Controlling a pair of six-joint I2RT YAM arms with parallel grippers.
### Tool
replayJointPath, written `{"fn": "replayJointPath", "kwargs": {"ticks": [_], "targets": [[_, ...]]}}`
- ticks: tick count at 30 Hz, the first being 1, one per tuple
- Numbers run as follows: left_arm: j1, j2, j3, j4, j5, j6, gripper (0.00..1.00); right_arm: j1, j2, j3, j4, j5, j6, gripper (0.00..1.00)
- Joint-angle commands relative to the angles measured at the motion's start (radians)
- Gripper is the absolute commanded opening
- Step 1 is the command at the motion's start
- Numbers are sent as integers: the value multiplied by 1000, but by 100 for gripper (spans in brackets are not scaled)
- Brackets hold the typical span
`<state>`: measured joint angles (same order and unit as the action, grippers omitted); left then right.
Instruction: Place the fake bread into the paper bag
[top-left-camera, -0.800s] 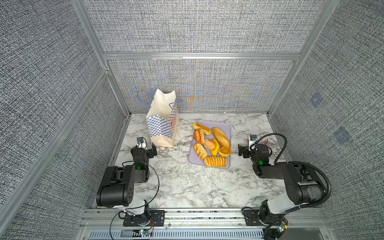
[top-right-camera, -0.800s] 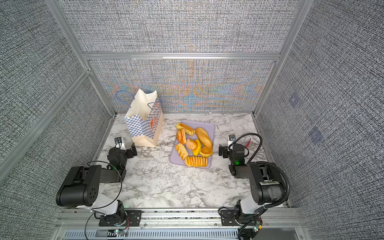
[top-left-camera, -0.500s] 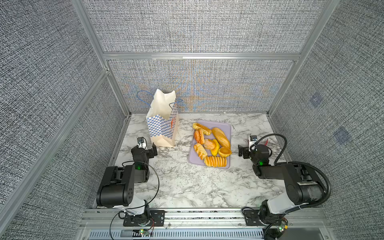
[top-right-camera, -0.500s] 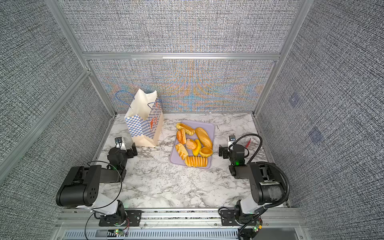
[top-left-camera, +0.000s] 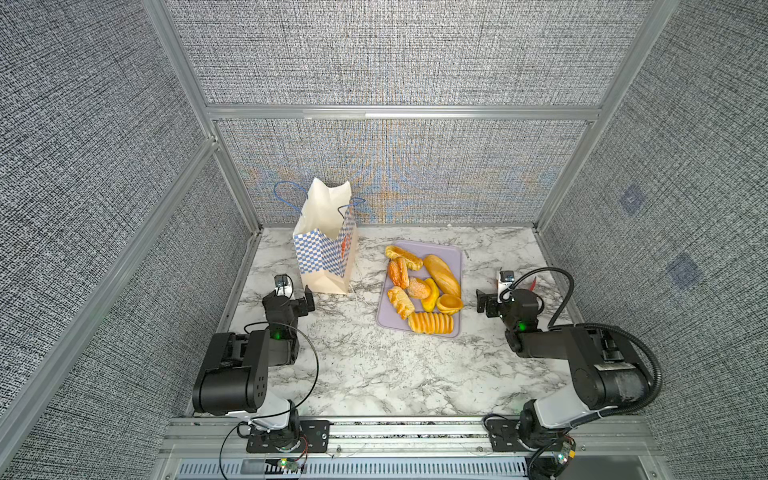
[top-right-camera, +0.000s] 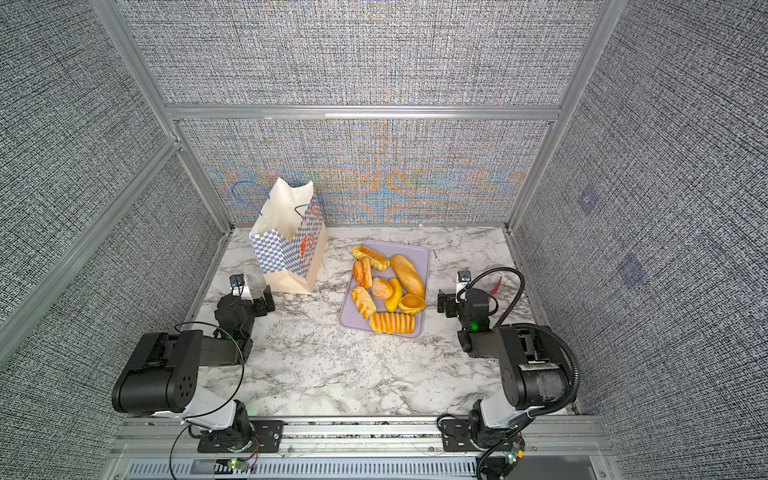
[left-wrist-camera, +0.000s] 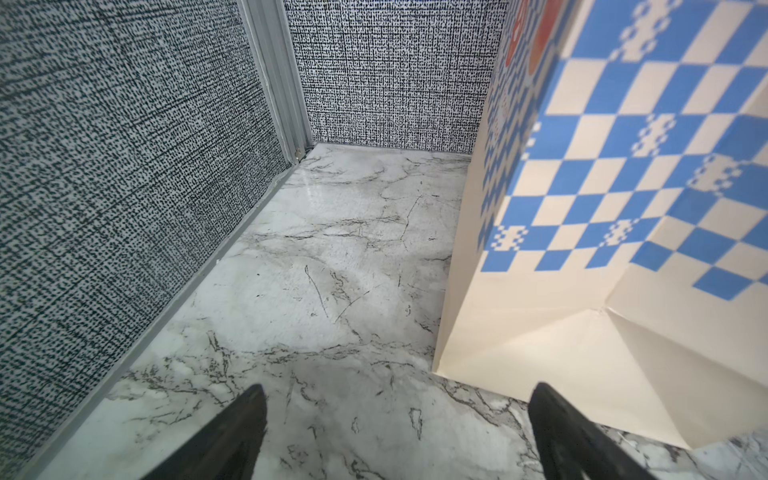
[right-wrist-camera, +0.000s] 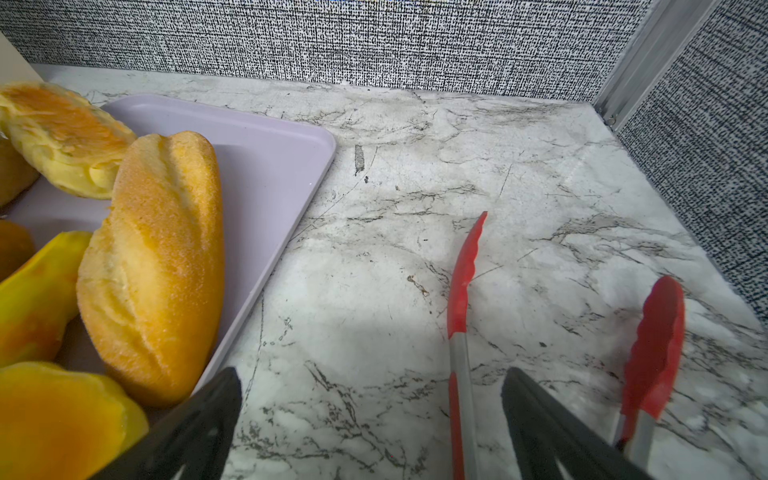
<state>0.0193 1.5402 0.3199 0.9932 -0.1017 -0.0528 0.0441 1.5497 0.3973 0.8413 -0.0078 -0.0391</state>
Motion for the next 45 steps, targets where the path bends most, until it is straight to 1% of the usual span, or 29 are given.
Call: {"fn": "replayJointPath", "kwargs": {"ticks": [1, 29, 30, 32, 34, 36, 40, 43, 45], "targets": [[1, -3, 4, 16, 8, 8, 99, 0, -5, -4, 27, 2, -4, 99], [0, -4, 4, 16, 8, 6, 99, -4, -6, -4, 27, -6, 0, 99], [-1, -5, 2, 20, 8, 6, 99, -3, -9, -5, 30, 3, 2, 99], [0, -23, 0, 12, -6, 5, 99, -8, -32, 12, -21, 50, 30, 99], [1, -80, 7, -61, -31, -8, 99, -14, -76, 26, -83, 63, 42, 99], [0, -139, 19, -125, -87, -20, 99, -15, -131, 36, -141, 66, 44, 99], [-1, -331, 89, -419, -228, -104, 99, -16, -246, 56, -251, 113, 70, 99], [0, -436, 175, -659, -298, -209, 99, -16, -332, 91, -360, 140, 148, 99], [0, -491, 230, -790, -300, -260, 99, -18, -389, 127, -466, 157, 243, 99]]}}
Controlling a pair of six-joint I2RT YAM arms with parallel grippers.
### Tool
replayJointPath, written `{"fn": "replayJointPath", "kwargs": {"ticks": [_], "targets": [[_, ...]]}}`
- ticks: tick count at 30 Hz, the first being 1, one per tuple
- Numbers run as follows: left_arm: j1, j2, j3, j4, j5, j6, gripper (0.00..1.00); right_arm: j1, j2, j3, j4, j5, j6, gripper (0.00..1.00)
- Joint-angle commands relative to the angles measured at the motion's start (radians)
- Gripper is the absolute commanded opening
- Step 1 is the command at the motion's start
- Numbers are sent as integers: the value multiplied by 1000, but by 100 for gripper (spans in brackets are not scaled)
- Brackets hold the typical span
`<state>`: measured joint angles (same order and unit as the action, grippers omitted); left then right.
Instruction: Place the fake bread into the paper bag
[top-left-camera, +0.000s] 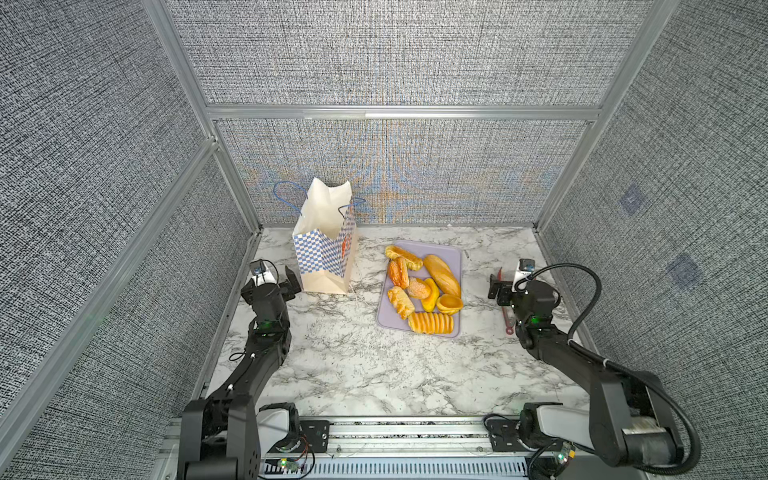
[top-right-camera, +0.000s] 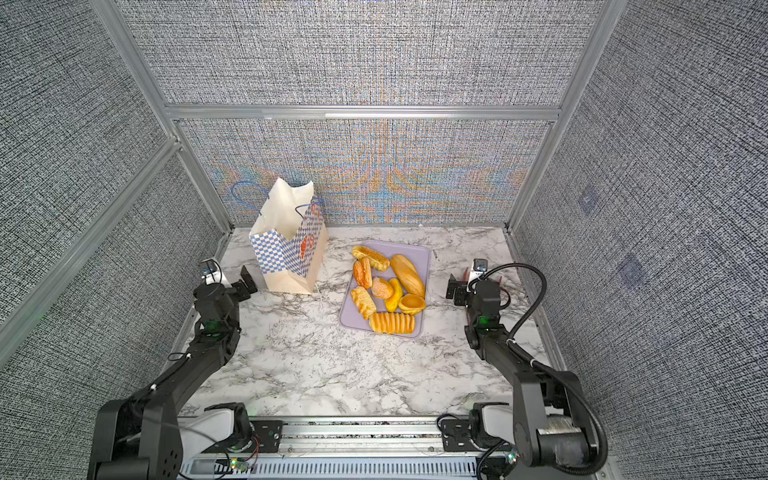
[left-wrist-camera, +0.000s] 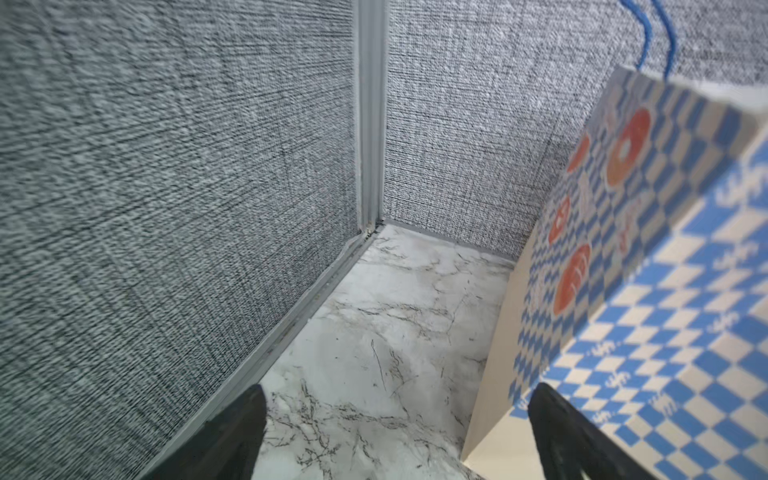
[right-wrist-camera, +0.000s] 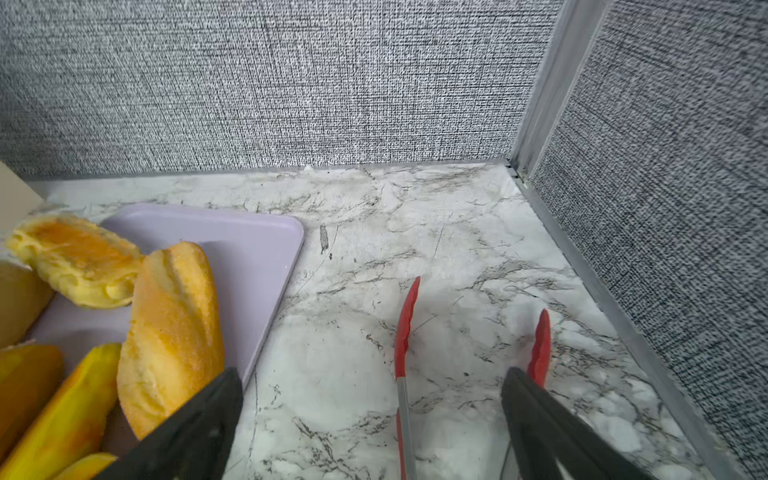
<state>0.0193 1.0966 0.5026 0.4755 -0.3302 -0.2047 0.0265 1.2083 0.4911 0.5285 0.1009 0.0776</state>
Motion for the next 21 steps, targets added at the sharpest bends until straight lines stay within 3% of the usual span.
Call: {"fn": "replayJointPath", "kwargs": {"ticks": [1, 5, 7, 11, 14, 18, 21], "targets": [[-1, -77, 78, -343, -75, -140, 99, -1, -76, 67, -233, 60, 178, 99], [1, -193, 195, -630, -115, -291, 99, -9, -106, 244, -611, 90, 305, 99], [2, -265, 235, -732, -80, -332, 99, -19, -95, 335, -798, 83, 348, 99], [5, -349, 337, -894, 8, -329, 99, -95, -121, 369, -903, -73, 389, 95], [4, -339, 447, -1039, 54, -305, 99, -171, -130, 386, -951, -219, 388, 91], [4, -257, 610, -1176, 194, -249, 98, -212, -76, 454, -1066, -350, 345, 88], [4, -142, 741, -1284, 270, -226, 88, -215, -35, 495, -1143, -407, 319, 88]]}}
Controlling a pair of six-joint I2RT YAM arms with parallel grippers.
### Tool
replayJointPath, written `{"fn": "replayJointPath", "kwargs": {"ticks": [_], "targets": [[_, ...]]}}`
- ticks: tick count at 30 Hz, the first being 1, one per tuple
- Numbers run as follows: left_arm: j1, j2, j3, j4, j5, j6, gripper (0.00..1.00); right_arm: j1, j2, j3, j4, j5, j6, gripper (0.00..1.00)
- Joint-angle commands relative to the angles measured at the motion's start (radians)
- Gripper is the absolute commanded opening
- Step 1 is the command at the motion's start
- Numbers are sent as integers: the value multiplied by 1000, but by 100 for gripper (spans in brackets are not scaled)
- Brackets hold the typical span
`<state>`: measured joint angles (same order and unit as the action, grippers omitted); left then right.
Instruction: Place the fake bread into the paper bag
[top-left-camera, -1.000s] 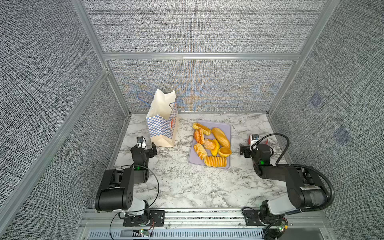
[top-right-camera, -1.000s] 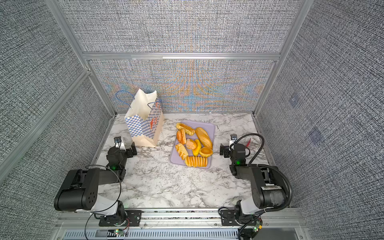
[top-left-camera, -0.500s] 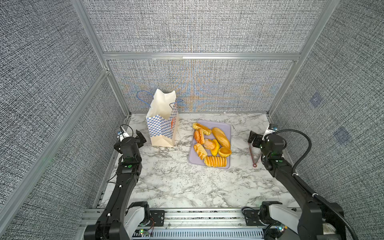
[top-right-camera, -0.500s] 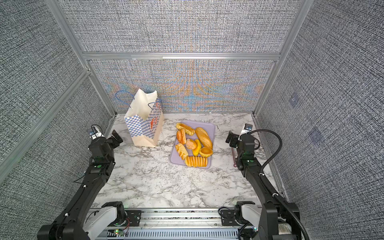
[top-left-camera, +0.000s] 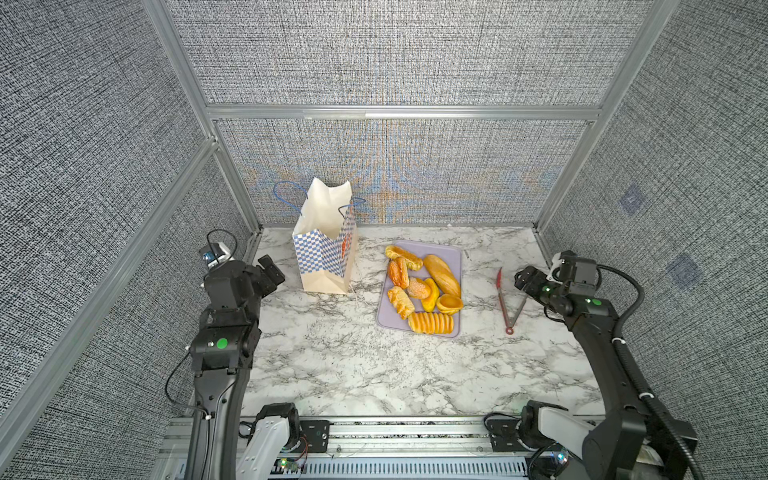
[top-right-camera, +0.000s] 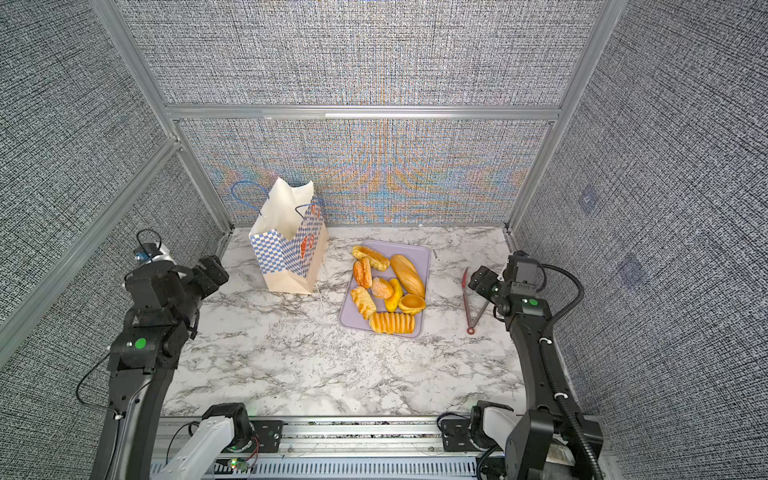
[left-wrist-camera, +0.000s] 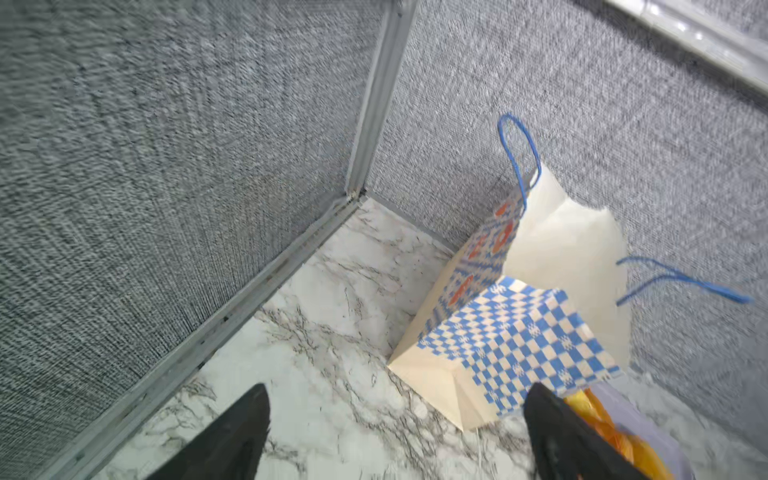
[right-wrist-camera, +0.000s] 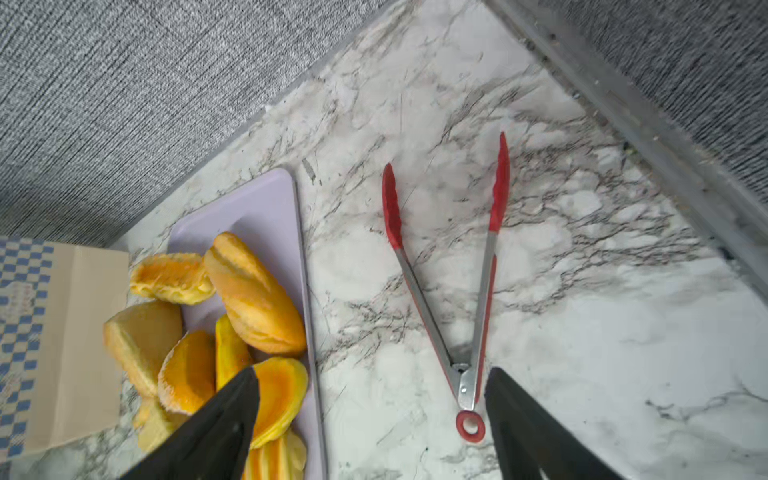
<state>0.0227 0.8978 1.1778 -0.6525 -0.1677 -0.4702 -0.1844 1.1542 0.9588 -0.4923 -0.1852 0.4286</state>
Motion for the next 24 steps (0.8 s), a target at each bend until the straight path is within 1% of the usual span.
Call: {"fn": "replayJointPath", "kwargs": {"ticks": [1, 4, 7, 9, 12, 15, 17, 20, 24], "targets": [[1, 96, 111, -185, 139, 58, 84, -4, 29, 53, -153, -138, -48, 88], [1, 199, 206, -234, 202, 92, 80, -3, 31, 70, -187, -143, -53, 88], [-1, 293, 307, -267, 198, 134, 79, 1, 20, 70, -209, -171, -50, 88], [-1, 365, 390, -297, 191, 159, 79, 34, 4, 69, -207, -204, -50, 88], [-3, 485, 529, -345, 206, 190, 78, 144, -23, 82, -210, -199, -40, 85], [-10, 618, 678, -399, 218, 216, 77, 301, -31, 121, -200, -162, -23, 84], [-15, 710, 779, -437, 202, 238, 76, 422, -20, 161, -180, -139, -16, 82], [-25, 849, 931, -500, 182, 267, 75, 570, 6, 217, -123, -119, -5, 79], [-49, 1020, 1156, -591, 184, 291, 73, 723, 59, 300, -69, -81, -22, 79]]}}
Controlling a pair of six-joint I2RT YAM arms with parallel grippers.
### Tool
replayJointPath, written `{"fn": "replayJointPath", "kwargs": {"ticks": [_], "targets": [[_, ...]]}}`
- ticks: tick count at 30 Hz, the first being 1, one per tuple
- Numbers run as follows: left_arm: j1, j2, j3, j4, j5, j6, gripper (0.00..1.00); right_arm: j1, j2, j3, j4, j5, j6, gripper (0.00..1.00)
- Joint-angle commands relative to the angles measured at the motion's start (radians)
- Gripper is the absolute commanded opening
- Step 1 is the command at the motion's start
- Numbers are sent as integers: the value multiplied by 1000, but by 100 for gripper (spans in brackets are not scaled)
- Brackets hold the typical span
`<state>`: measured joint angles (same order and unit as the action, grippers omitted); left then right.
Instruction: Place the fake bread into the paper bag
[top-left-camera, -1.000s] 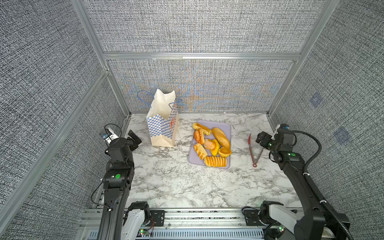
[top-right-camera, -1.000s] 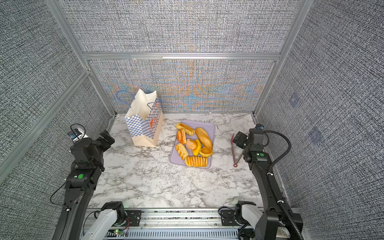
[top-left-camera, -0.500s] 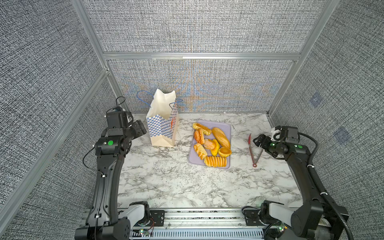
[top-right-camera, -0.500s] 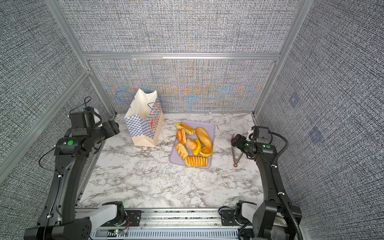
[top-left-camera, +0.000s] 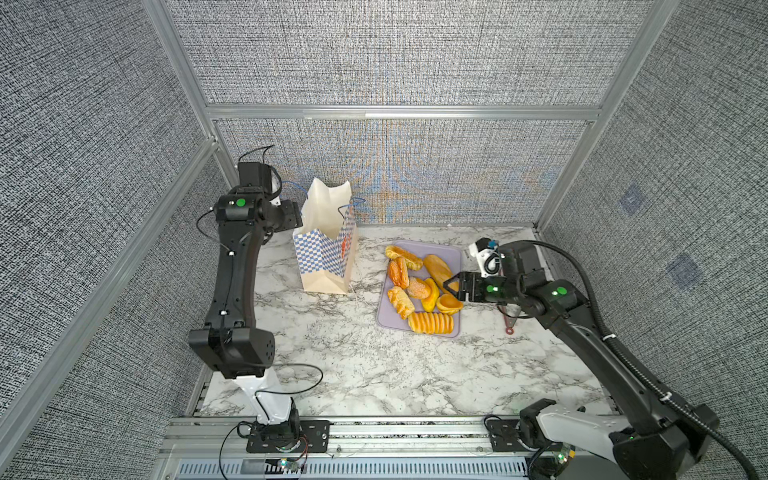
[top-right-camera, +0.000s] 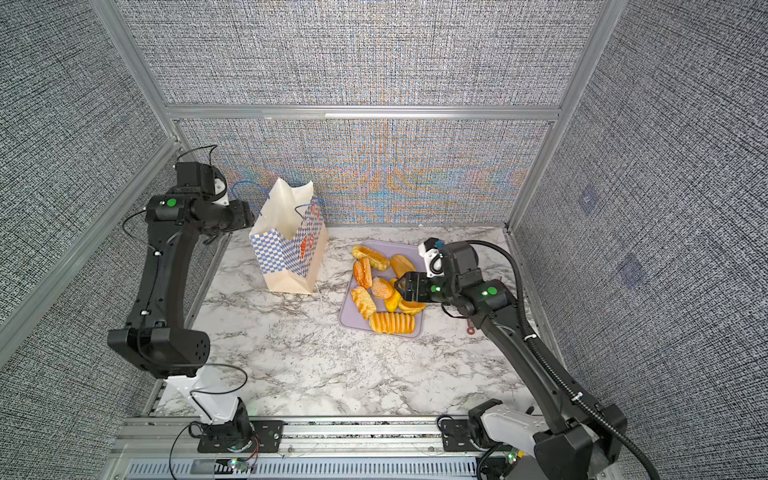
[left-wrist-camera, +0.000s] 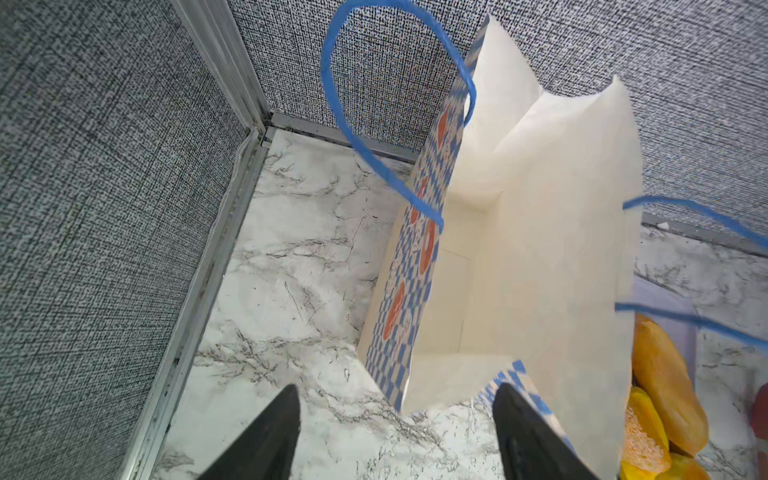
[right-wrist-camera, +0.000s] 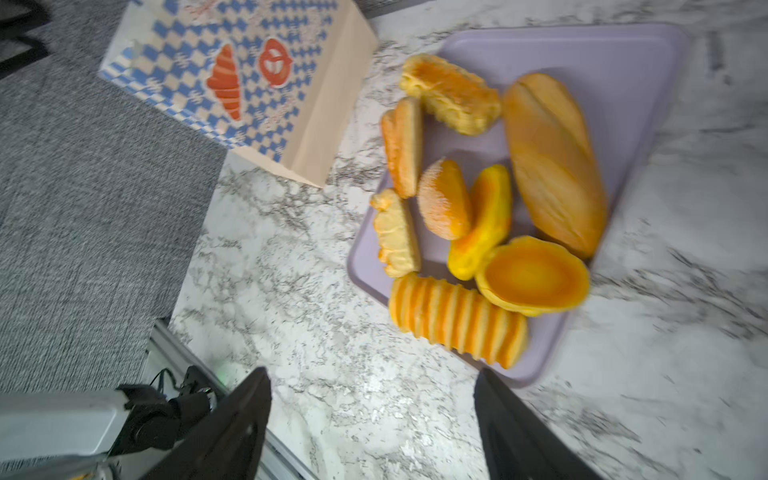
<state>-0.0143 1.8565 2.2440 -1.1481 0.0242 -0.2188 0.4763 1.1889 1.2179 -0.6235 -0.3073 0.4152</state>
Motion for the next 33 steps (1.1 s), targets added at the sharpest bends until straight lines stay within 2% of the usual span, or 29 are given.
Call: {"fn": "replayJointPath", "kwargs": {"ticks": [1, 5, 7, 12, 19, 22, 30, 31, 33], "targets": [[-19, 101, 146, -113, -6, 44, 73, 92, 47, 68, 62, 45, -16, 79], [-28, 252, 322, -166, -13, 44, 73, 177, 137, 158, 47, 55, -39, 78], [-29, 303, 364, -179, -12, 44, 73, 207, 161, 178, 51, 67, -45, 78], [-32, 349, 337, -145, -12, 32, 72, 255, 174, 185, 56, 110, -54, 78], [-51, 349, 318, -99, 3, 12, 58, 259, 159, 137, 67, 133, -32, 76], [-56, 337, 308, -84, 5, 8, 48, 259, 149, 104, 92, 142, -19, 76], [-56, 283, 241, -85, 3, 3, 3, 260, 135, 88, 95, 184, -19, 73], [-56, 262, 216, -78, 6, 4, 0, 258, 132, 86, 93, 199, -24, 73], [-55, 222, 158, -61, 18, 3, 0, 256, 122, 77, 92, 228, -23, 74]]}}
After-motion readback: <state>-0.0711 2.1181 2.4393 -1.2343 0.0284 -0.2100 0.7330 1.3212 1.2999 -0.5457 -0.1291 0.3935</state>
